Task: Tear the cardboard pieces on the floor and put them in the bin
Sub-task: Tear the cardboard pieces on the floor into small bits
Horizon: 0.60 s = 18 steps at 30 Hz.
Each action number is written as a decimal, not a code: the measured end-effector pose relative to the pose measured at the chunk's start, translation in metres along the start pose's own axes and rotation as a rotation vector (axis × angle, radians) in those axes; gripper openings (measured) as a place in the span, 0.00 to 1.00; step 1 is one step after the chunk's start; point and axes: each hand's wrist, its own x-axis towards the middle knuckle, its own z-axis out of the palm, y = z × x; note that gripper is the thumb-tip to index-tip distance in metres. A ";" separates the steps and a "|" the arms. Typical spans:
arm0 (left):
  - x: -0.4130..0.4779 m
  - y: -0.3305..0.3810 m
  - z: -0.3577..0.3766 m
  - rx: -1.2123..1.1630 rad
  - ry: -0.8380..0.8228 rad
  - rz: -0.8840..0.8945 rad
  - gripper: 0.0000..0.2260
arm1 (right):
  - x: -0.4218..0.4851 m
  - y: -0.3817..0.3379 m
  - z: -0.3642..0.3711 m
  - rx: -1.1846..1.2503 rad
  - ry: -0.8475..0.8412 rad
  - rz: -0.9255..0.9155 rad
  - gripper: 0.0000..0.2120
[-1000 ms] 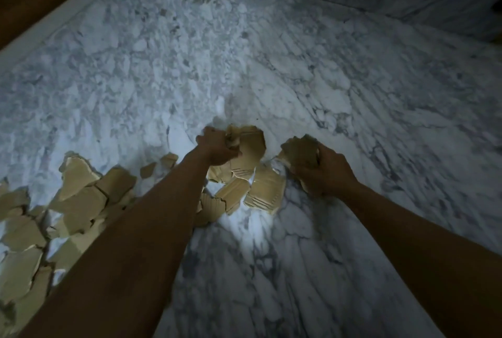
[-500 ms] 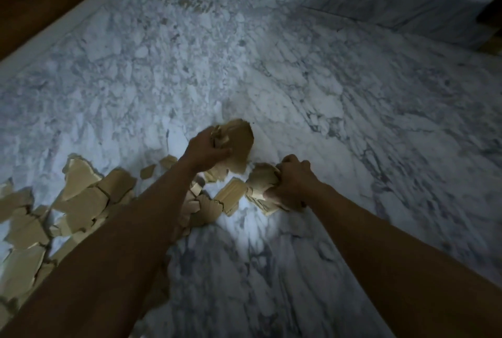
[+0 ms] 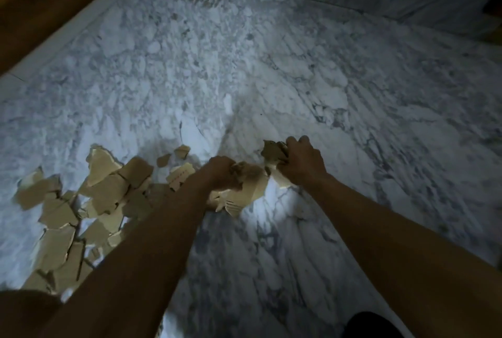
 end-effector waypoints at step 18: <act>0.012 0.007 0.026 0.104 0.095 0.010 0.23 | -0.023 0.010 0.012 -0.229 0.169 -0.042 0.27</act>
